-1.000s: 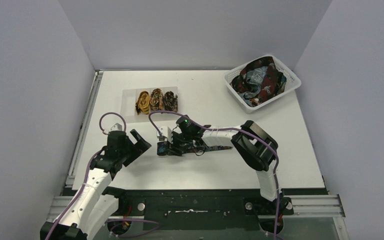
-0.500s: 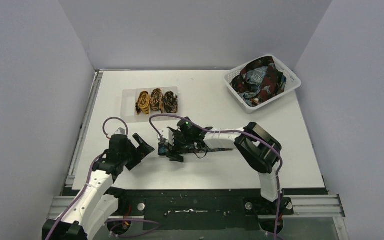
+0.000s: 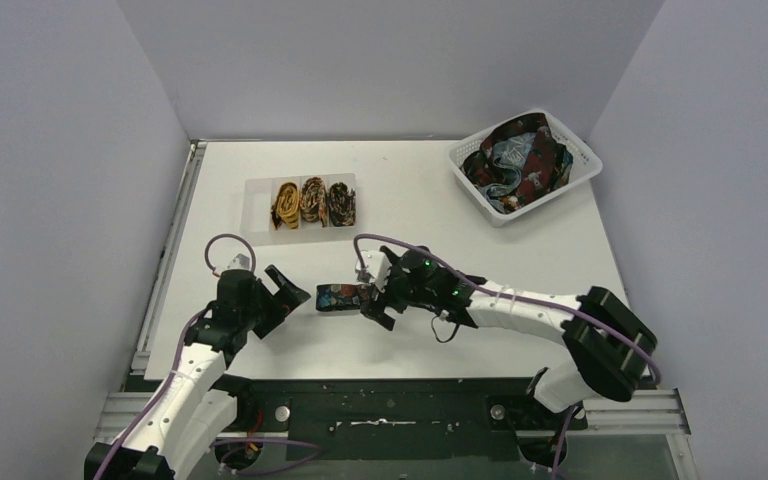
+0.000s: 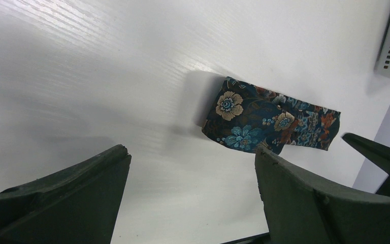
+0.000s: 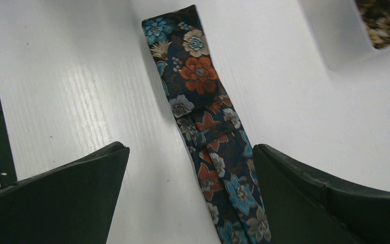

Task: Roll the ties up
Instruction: Roll the tie at the center of the board.

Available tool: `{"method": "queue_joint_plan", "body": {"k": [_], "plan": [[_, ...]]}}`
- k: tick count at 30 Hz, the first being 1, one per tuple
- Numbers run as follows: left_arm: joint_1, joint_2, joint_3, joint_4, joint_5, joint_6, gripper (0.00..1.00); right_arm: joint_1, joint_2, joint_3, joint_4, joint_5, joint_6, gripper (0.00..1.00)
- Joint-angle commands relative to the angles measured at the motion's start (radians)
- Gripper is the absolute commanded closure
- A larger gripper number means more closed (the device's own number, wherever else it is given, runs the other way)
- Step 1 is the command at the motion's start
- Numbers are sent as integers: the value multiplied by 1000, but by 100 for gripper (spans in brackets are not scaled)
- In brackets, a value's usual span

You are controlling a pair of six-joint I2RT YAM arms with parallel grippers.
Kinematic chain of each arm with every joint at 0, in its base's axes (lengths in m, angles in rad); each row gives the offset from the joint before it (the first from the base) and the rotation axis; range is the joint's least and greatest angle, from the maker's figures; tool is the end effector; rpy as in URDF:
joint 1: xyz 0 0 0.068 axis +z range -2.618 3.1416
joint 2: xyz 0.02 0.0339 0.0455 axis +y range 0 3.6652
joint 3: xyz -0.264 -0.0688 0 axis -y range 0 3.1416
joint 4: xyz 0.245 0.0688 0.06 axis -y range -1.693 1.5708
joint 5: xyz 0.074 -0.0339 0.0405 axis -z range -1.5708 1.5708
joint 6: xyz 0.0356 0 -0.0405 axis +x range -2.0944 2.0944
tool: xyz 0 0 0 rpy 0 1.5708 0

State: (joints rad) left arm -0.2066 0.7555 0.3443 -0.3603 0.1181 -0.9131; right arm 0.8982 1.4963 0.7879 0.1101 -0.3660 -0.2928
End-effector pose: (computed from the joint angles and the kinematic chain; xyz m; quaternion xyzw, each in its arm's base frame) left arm 0.1506 -0.0359 0.1753 -0.2966 0.8708 -0.2523 0.3002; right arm 0.1857 0.2536 0.2025 -0.5580 0.6720 0.2906 0.3907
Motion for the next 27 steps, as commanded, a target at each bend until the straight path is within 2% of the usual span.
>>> {"method": "queue_joint_plan", "body": {"k": [1, 3, 5, 7, 9, 12, 14, 22, 27], "plan": [[9, -35, 26, 22, -29, 7, 9, -11, -178, -94, 162, 319, 431, 0], [9, -36, 26, 30, -30, 9, 9, -34, -200, -65, 40, 452, 675, 0], [9, -31, 28, 33, -32, 10, 9, -79, -187, -36, -54, 420, 815, 4], [9, -23, 30, 35, -31, 10, 9, -106, -163, -40, -41, 300, 912, 10], [9, -16, 27, 41, -26, 14, 9, -107, -133, -48, 3, 239, 997, 15], [10, 0, 20, 49, -13, 21, 9, -104, -65, -55, 79, 162, 1115, 29], [10, 14, 15, 69, 9, 27, 9, -97, -18, -44, 132, 99, 1127, 41], [12, 67, -8, 157, 78, 46, 9, -68, 117, 92, 72, 50, 1121, 71], [15, 101, -13, 199, 105, 48, 9, -64, 165, 141, 37, 50, 1129, 73]]}}
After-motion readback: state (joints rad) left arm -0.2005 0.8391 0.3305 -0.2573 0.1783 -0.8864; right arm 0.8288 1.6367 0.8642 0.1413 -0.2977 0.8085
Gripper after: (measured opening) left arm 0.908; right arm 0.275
